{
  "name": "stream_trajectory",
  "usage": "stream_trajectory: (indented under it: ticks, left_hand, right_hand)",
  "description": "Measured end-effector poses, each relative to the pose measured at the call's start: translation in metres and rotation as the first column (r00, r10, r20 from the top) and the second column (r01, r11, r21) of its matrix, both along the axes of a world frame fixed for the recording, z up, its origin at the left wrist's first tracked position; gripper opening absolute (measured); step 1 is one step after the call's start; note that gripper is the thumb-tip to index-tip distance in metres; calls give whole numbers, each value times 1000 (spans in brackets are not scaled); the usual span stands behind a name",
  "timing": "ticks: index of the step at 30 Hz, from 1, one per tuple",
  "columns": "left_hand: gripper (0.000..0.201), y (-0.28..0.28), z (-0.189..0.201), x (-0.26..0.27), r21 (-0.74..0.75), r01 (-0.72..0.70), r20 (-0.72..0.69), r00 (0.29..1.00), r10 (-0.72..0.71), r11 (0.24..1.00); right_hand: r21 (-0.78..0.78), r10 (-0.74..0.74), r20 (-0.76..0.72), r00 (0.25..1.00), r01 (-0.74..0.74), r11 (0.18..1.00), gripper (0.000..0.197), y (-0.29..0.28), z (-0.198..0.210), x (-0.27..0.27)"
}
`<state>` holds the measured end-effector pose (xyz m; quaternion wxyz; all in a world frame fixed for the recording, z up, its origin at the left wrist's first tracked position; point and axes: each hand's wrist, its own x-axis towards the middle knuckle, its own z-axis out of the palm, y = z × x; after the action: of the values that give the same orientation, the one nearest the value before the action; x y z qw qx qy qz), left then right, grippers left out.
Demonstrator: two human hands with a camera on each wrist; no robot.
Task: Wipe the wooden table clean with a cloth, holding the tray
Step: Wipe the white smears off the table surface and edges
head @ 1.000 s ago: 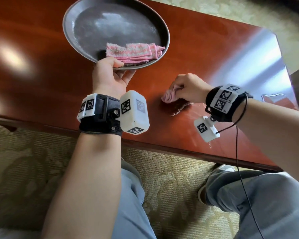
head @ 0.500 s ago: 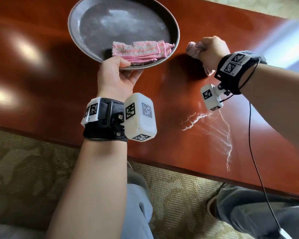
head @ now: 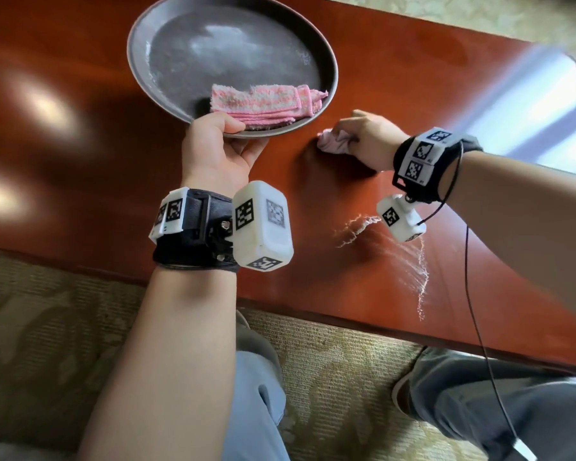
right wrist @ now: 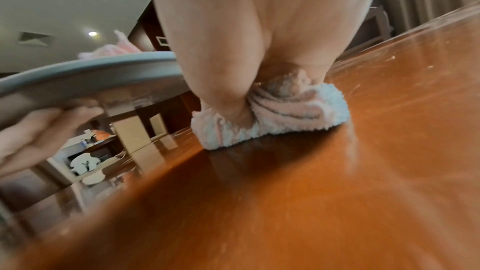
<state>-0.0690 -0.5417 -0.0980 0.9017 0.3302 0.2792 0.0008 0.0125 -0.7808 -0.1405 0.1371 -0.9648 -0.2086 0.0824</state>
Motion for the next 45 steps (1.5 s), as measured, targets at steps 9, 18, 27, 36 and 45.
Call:
stream_trajectory:
  ticks: [9, 18, 27, 36, 45]
  left_hand:
    - [42, -14, 9, -14, 2, 36, 21, 999, -36, 999]
    - [39, -43, 11, -12, -19, 61, 7, 998, -61, 998]
    - [38, -81, 10, 7, -34, 89, 16, 996, -88, 996]
    - [42, -91, 5, 21, 10, 106, 14, 994, -107, 994]
    - [47, -82, 8, 16, 2, 103, 41, 994, -103, 995]
  right_hand:
    - [38, 209, -59, 976, -207, 978, 46, 0, 8, -82]
    - [149, 95, -139, 986, -74, 986, 34, -33, 29, -106]
    - [367, -537, -59, 841, 519, 772, 18, -130, 29, -29]
    - [4, -680, 53, 732, 680, 733, 14, -179, -3, 12]
    - [-18, -526, -51, 849, 526, 850, 16, -158, -5, 23]
